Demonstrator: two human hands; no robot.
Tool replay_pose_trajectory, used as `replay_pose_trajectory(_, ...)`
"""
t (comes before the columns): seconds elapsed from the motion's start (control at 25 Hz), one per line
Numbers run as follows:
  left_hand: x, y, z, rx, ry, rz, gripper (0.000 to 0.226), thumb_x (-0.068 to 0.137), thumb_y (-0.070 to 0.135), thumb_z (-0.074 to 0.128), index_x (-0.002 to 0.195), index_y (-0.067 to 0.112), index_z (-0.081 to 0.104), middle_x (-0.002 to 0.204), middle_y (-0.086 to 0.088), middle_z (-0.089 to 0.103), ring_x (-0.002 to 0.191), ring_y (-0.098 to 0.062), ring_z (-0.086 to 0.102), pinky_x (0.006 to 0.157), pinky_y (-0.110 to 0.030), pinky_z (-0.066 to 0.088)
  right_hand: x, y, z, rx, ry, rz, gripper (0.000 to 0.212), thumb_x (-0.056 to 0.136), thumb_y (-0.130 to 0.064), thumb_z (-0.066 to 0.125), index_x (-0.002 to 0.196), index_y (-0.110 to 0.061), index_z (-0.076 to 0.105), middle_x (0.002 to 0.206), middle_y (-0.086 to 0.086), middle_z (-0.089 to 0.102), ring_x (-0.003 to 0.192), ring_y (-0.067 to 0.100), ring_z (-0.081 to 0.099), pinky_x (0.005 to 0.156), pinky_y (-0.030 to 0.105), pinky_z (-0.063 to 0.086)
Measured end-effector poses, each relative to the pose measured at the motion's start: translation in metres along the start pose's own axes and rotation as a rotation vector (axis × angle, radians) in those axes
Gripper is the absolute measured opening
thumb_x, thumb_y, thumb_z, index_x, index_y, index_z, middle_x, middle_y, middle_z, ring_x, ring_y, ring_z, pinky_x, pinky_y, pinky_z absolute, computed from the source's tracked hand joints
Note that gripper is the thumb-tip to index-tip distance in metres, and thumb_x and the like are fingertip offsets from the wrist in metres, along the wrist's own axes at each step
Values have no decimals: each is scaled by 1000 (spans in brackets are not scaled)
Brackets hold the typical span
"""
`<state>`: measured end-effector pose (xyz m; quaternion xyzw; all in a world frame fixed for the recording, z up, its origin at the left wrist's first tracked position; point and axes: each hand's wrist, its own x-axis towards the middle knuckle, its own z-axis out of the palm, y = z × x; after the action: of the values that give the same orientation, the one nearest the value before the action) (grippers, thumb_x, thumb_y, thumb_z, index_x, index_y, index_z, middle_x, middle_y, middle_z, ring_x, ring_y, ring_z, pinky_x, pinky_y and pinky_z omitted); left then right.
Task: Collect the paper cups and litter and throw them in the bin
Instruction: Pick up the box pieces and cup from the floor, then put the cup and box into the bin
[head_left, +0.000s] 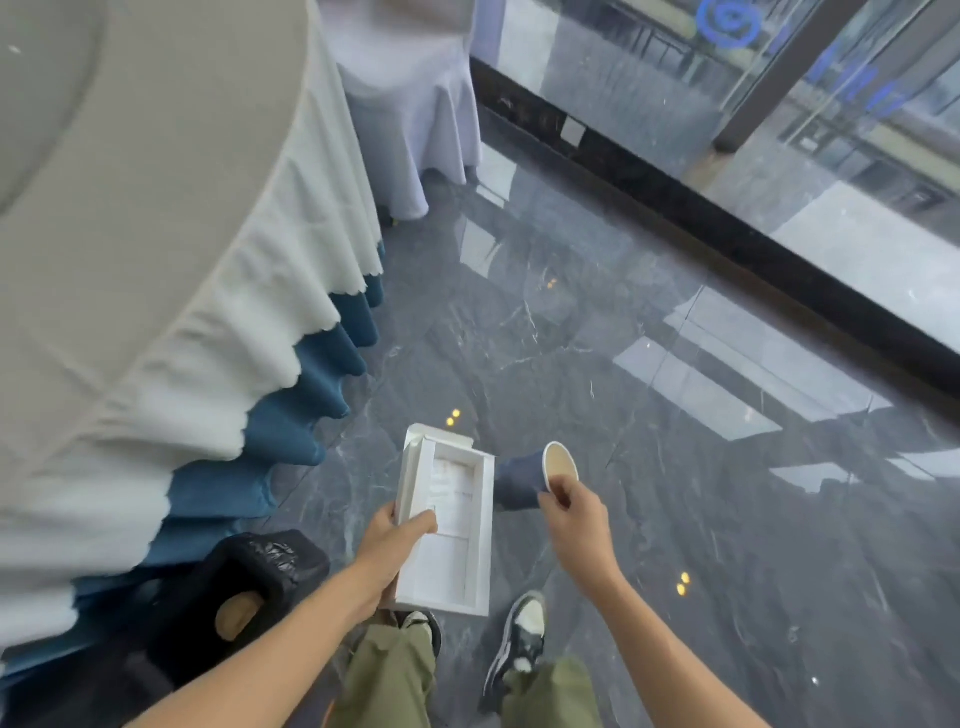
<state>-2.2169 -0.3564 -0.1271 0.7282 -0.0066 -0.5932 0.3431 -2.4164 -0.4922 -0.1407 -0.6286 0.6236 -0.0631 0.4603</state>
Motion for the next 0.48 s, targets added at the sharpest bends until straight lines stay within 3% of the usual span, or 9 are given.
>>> replay_pose_trajectory(0.2, -76, -34, -56, -58, 77, 27, 42, 92, 17, 76, 129, 13, 56, 106, -3, 70, 89, -17, 69, 61, -26, 50, -78, -45, 23, -57, -99, -142, 29, 92, -12, 58, 67, -22, 49, 56, -9, 39, 52, 9, 32, 48, 19, 27)
replay_pose_trajectory(0.32, -121, -73, -80, -158, 168, 43, 47, 89, 19, 81, 129, 11, 58, 104, -3, 73, 88, -16, 71, 60, -24, 51, -117, -55, 45, -95, -183, -248, 19, 91, -13, 58, 72, -14, 55, 60, -8, 41, 56, 9, 32, 53, 26, 30)
replay_pose_trajectory(0.48, -181, -146, -104, -336, 278, 4, 41, 93, 23, 76, 128, 12, 57, 106, -7, 72, 90, -21, 69, 62, -29, 50, -171, -60, 75, -171, -267, -357, 18, 94, -19, 60, 76, -17, 61, 59, -6, 49, 55, 13, 40, 52, 28, 33)
